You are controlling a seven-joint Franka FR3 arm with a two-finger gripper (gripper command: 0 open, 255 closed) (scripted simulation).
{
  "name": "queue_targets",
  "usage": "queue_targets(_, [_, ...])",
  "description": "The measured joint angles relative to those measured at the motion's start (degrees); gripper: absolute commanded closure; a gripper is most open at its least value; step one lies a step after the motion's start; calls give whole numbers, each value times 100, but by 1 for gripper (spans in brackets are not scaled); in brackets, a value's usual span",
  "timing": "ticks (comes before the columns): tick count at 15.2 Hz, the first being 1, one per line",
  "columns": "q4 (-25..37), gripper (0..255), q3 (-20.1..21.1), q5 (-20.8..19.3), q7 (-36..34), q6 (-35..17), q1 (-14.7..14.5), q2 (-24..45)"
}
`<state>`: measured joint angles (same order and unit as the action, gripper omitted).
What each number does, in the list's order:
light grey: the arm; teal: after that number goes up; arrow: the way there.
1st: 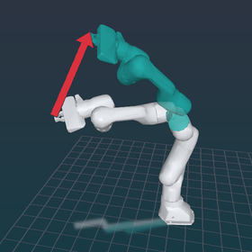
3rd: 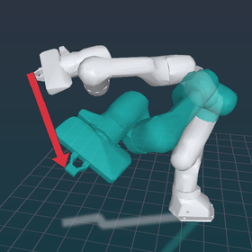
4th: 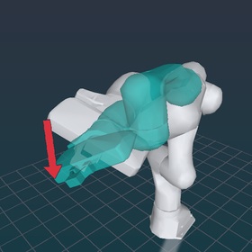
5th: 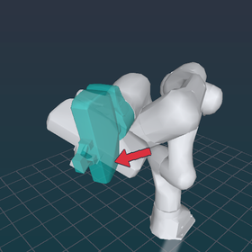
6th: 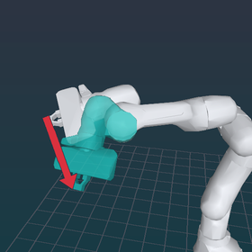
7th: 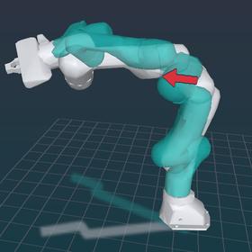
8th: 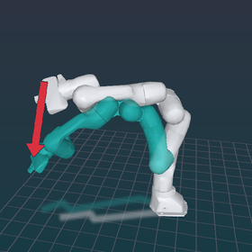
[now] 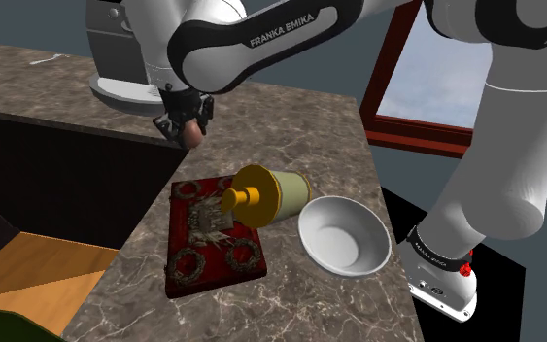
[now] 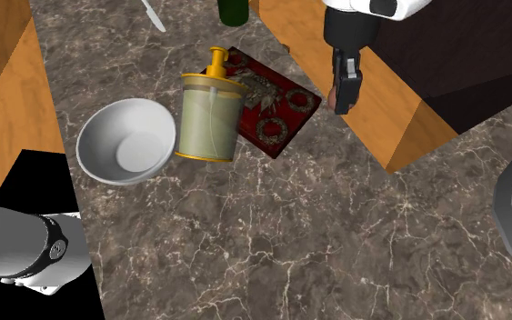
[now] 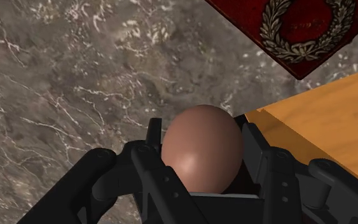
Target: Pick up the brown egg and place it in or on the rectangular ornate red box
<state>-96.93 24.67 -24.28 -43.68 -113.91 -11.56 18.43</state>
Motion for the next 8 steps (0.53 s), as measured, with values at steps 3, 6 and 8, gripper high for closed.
queue_targets(3, [112, 255, 20, 52, 58, 162, -2, -64])
queue_targets(6, [-244, 255, 119, 150, -114, 131, -63, -363])
queue_targets(8, [-501, 255, 204, 211, -291, 96, -141, -554])
